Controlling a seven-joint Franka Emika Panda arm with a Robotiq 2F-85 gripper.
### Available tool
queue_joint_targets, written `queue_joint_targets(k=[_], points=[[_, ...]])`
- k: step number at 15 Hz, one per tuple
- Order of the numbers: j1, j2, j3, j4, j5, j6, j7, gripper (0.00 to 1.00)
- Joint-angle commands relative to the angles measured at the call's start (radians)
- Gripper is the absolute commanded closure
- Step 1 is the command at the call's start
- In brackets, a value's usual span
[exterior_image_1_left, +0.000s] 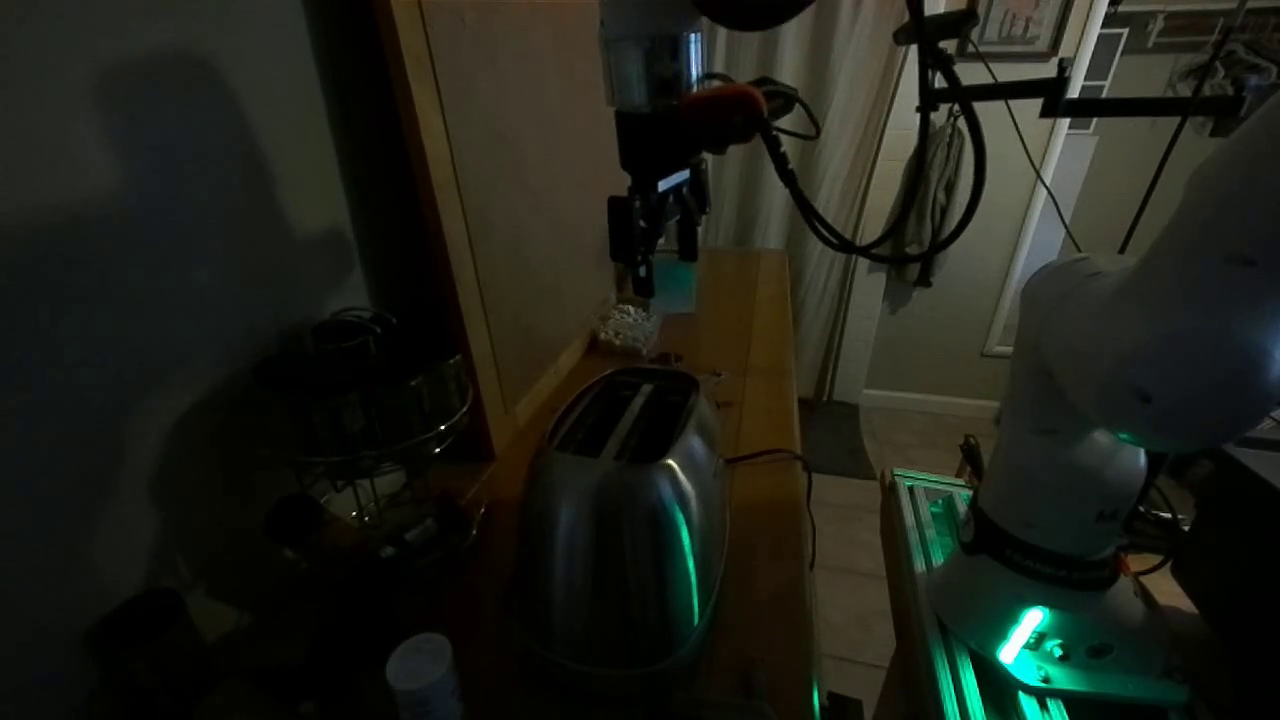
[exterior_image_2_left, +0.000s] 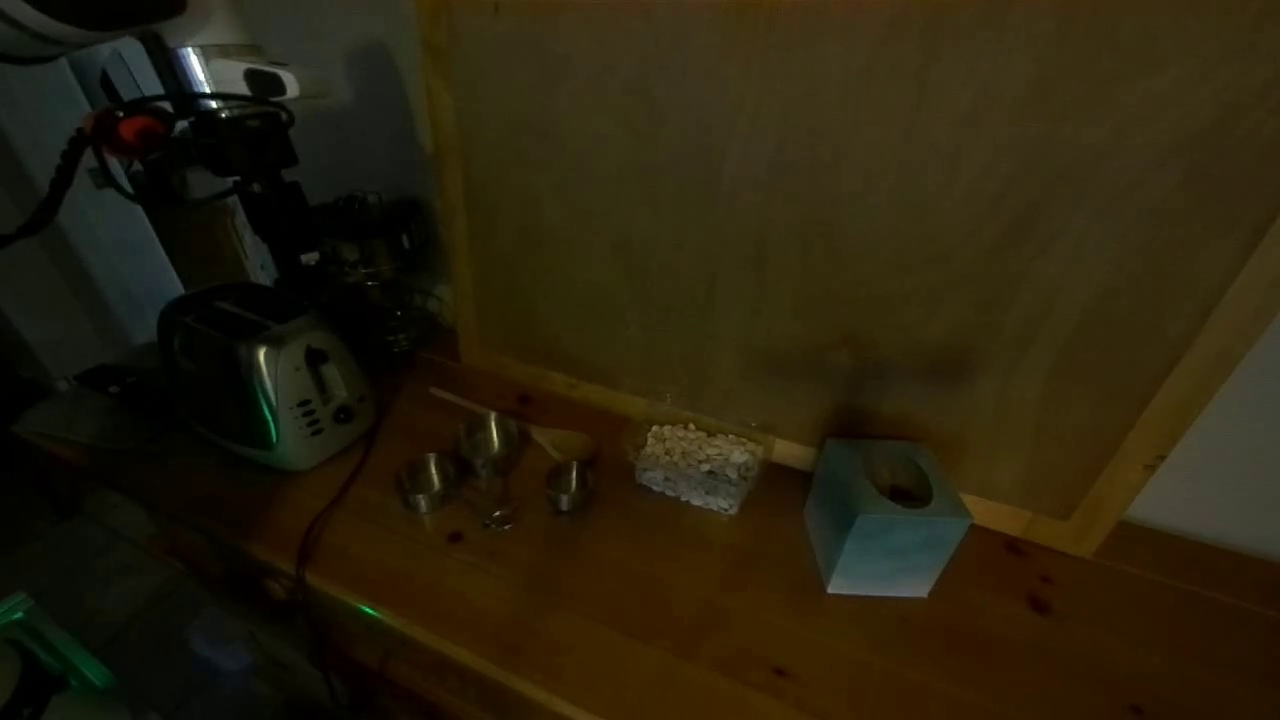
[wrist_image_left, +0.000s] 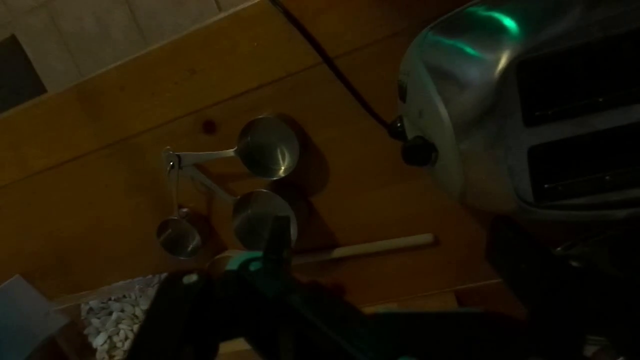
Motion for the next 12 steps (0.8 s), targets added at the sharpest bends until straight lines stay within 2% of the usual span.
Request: queue_joint_targets(k=[1, 2, 6, 9, 12], points=[[-0.015, 0.039, -0.036, 0.008, 0.012, -0.026, 0.000, 0.00], [-0.038, 0.052, -0.046, 0.001, -0.005, -0.027, 0.029, 0.00], [-0.068, 0.104, -0.124, -0.030, -0.005, 0.048, -0.033, 0.00], [-0.058, 0.123, -0.168, -0.074, 0.022, 0.154, -0.120, 0.00], [-0.050, 0.131, -0.172, -0.133, 0.008, 0.250, -0.184, 0.00]])
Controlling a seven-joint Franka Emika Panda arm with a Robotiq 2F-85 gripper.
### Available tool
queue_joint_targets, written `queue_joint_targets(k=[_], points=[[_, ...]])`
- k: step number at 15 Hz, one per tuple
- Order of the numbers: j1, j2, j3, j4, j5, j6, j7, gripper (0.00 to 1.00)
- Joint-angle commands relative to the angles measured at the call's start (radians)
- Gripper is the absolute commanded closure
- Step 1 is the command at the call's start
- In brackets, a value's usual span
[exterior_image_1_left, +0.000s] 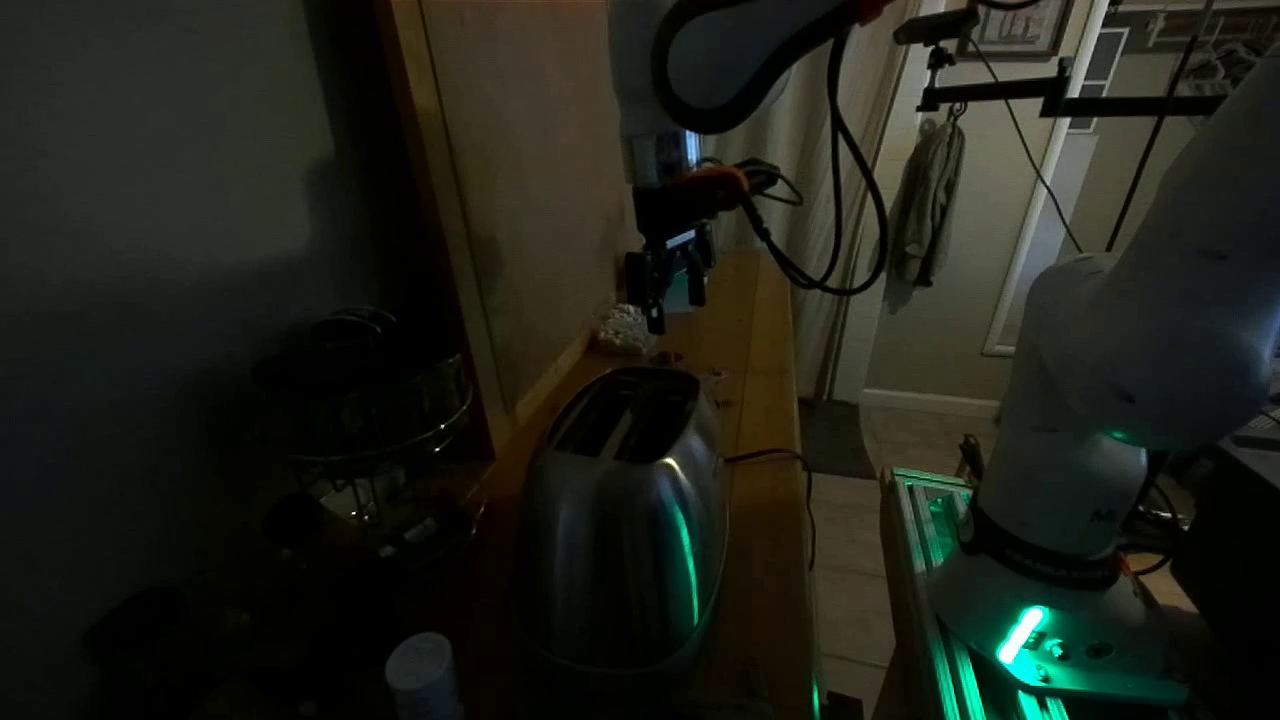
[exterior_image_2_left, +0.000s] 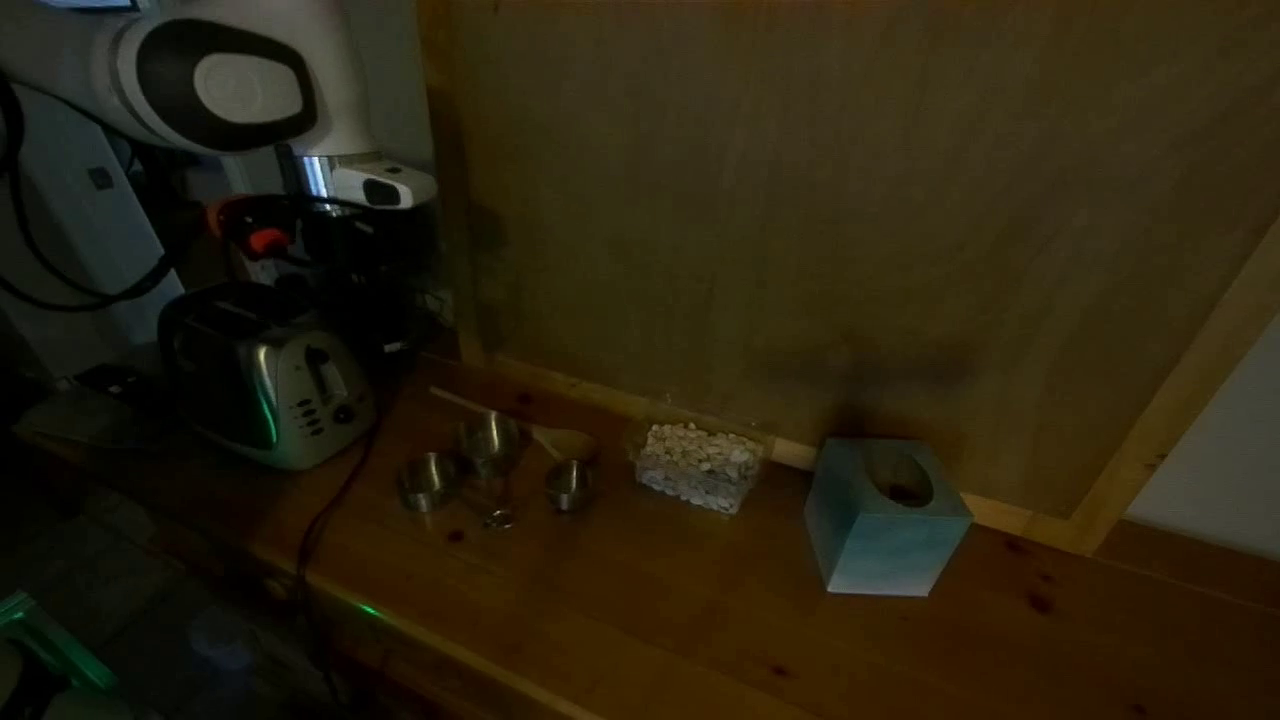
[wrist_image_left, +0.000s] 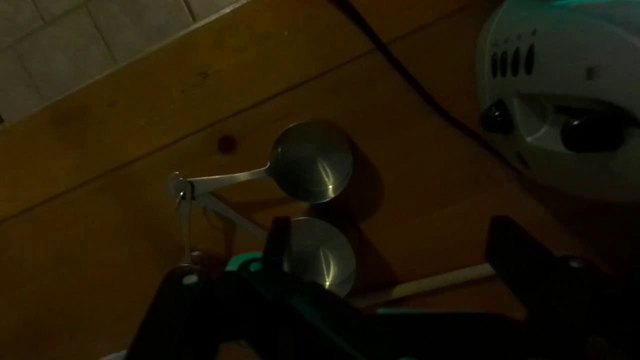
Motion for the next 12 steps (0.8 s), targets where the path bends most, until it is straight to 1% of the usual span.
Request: queue_joint_targets(k=[1, 4, 7, 8, 10, 12], points=[[0.009, 0.001, -0.008, -0.080, -0.009, 0.122, -0.073, 0.00], [-0.009, 0.021, -0.018, -0.139, -0.028, 0.213, -0.100, 0.00], [-0.019, 0.031, -0.041, -0.188, -0.011, 0.292, -0.121, 0.00], [-0.011, 0.026, -0.025, -0.160, -0.003, 0.239, -0.095, 0.00], [-0.017, 0.031, -0.035, -0.179, -0.003, 0.267, -0.106, 0.00], [-0.018, 0.032, -0.036, -0.181, -0.003, 0.272, -0.107, 0.00]])
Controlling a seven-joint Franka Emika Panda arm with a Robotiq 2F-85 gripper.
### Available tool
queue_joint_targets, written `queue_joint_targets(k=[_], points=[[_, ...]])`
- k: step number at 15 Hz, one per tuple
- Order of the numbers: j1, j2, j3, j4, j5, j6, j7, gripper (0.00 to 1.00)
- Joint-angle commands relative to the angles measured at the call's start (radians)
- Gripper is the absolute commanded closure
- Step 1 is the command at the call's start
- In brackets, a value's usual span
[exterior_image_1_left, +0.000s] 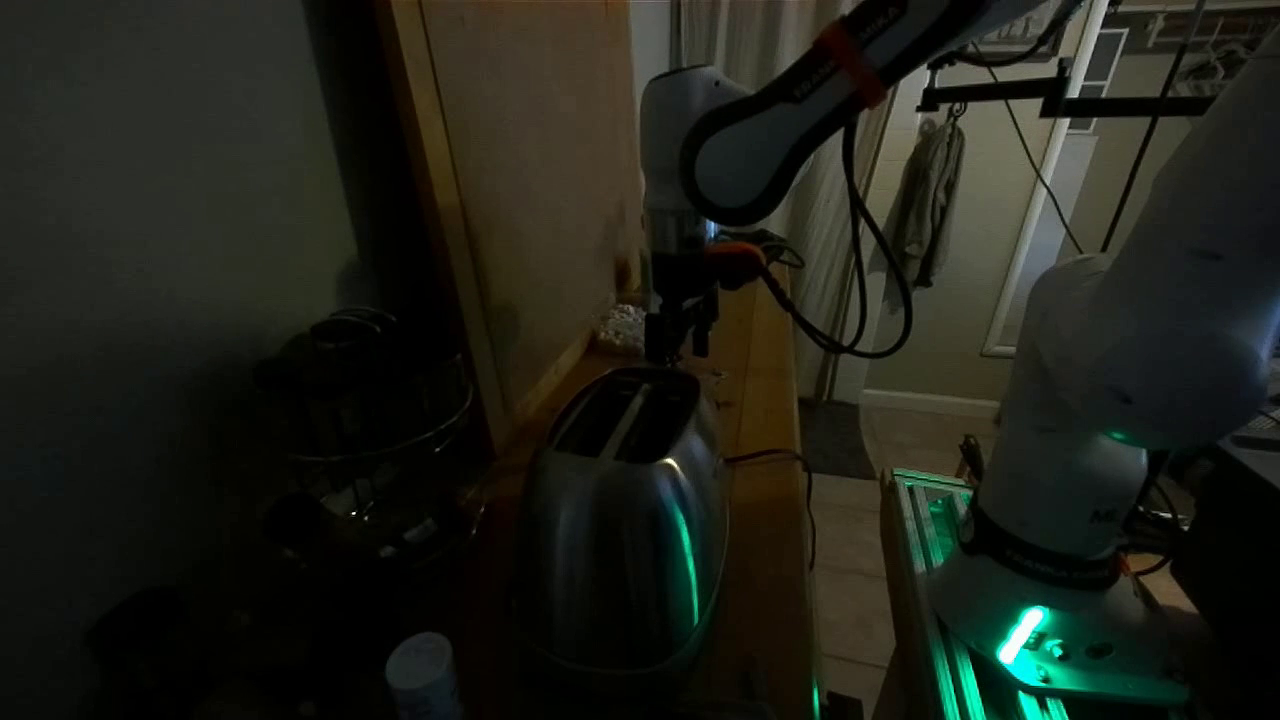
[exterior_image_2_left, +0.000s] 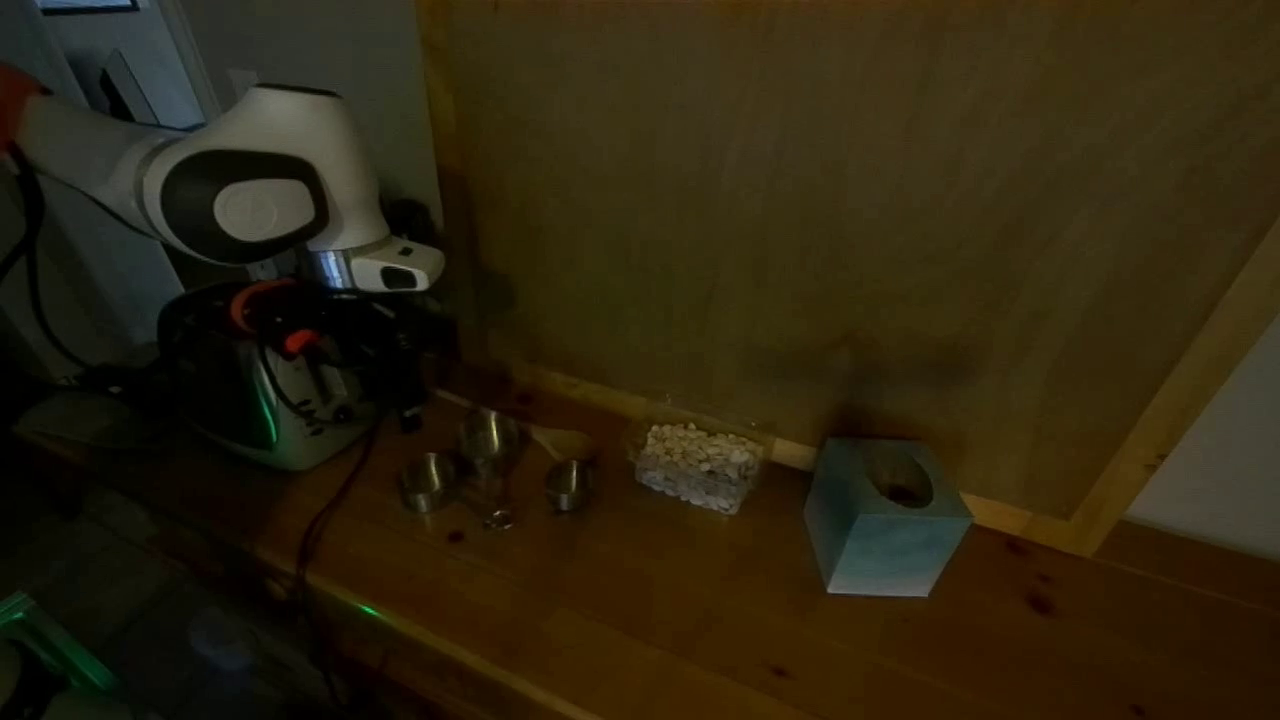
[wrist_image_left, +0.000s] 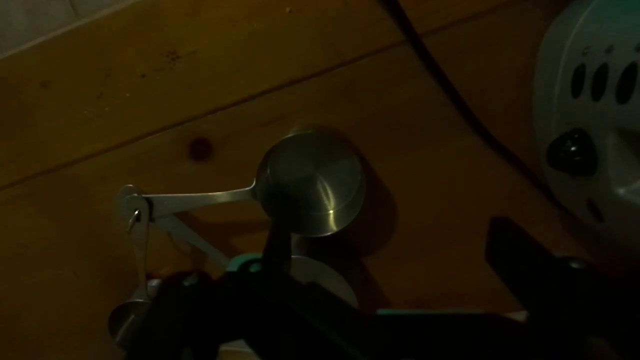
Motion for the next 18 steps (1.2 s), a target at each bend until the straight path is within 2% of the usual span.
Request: queue_joint_targets(k=[1, 12, 13, 14, 15, 16, 18], points=[[-0.004, 0.000, 0.004, 0.001, 0.002, -0.001, -0.002, 0.00], [-0.014, 0.153, -0.042, 0.029, 0.074, 0.096, 0.015, 0.00], [-0.013, 0.166, -0.048, 0.031, 0.090, 0.105, 0.012, 0.06], [-0.013, 0.176, -0.052, 0.035, 0.104, 0.115, 0.010, 0.20], [-0.012, 0.186, -0.054, 0.034, 0.118, 0.129, 0.009, 0.30], [-0.012, 0.193, -0.056, 0.039, 0.129, 0.135, 0.010, 0.32], [-0.012, 0.209, -0.059, 0.046, 0.147, 0.149, 0.010, 0.47]])
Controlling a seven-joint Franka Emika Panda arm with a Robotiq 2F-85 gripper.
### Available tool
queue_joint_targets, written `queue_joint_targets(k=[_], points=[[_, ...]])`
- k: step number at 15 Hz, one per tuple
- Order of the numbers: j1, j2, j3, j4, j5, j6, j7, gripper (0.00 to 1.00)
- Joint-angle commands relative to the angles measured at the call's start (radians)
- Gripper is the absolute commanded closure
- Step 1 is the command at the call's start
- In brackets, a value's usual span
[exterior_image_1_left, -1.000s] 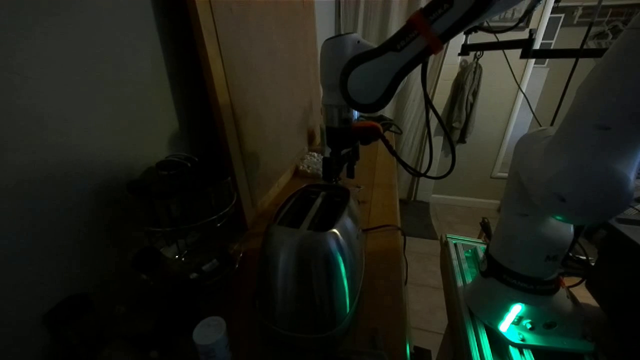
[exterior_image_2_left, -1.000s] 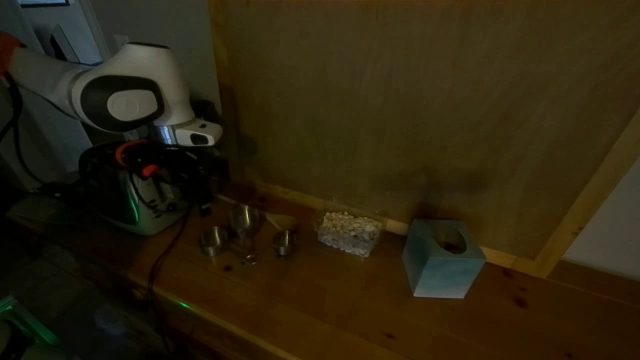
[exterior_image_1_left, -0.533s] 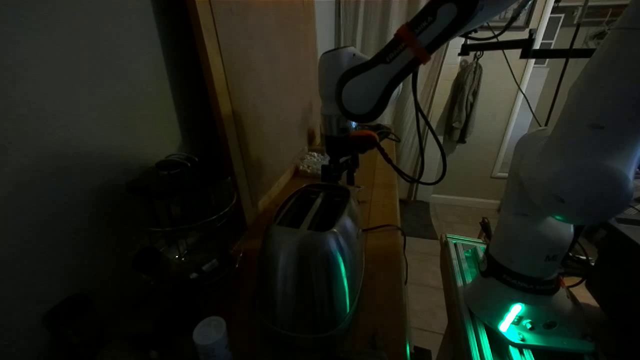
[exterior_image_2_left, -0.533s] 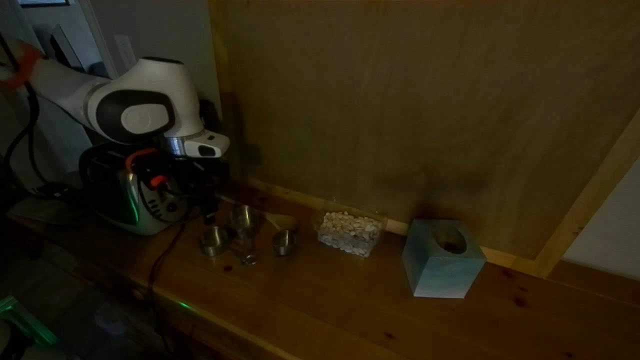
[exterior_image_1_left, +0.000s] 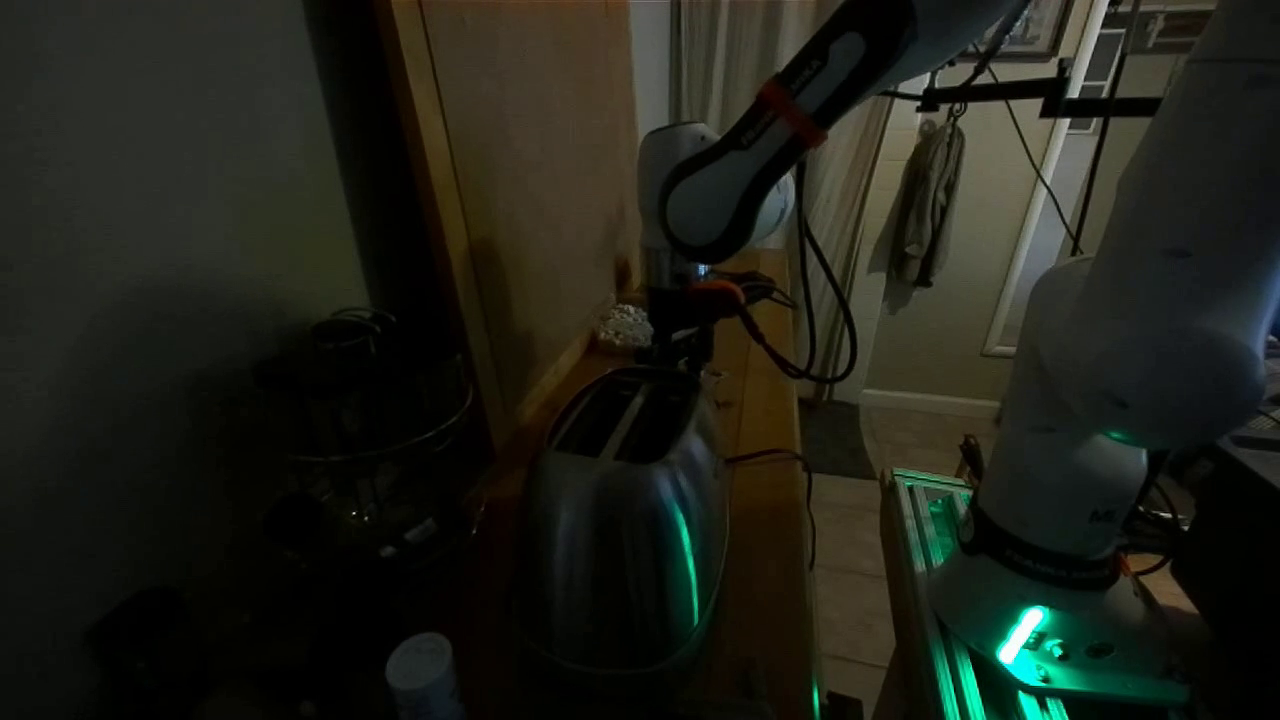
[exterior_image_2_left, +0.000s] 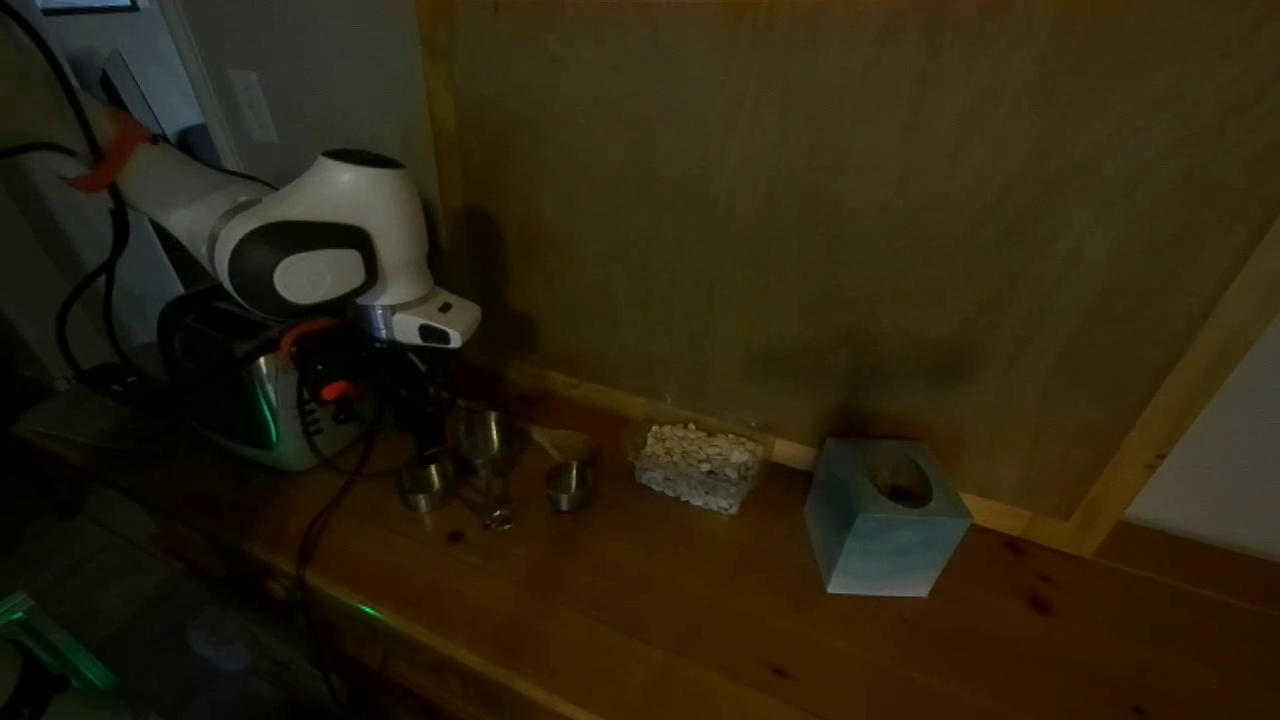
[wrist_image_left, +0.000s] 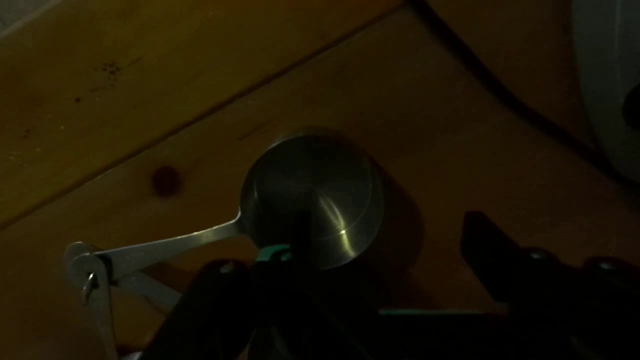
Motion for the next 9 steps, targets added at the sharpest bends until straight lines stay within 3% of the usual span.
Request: queue_joint_targets(k=[1, 2, 3, 4, 6, 7, 9], points=[[-0.003, 0.049, -0.006, 0.029, 0.047, 0.033, -0.006, 0.54], [-0.003, 0.055, -0.006, 0.031, 0.054, 0.036, -0.007, 0.60], [-0.004, 0.061, -0.009, 0.035, 0.060, 0.037, -0.010, 0.18], [-0.005, 0.066, -0.009, 0.036, 0.062, 0.034, -0.005, 0.23], [-0.008, 0.076, -0.012, 0.036, 0.056, 0.033, 0.006, 0.17], [-0.010, 0.078, -0.013, 0.036, 0.052, 0.036, 0.012, 0.49], [-0.012, 0.084, -0.015, 0.038, 0.050, 0.037, 0.016, 0.55]])
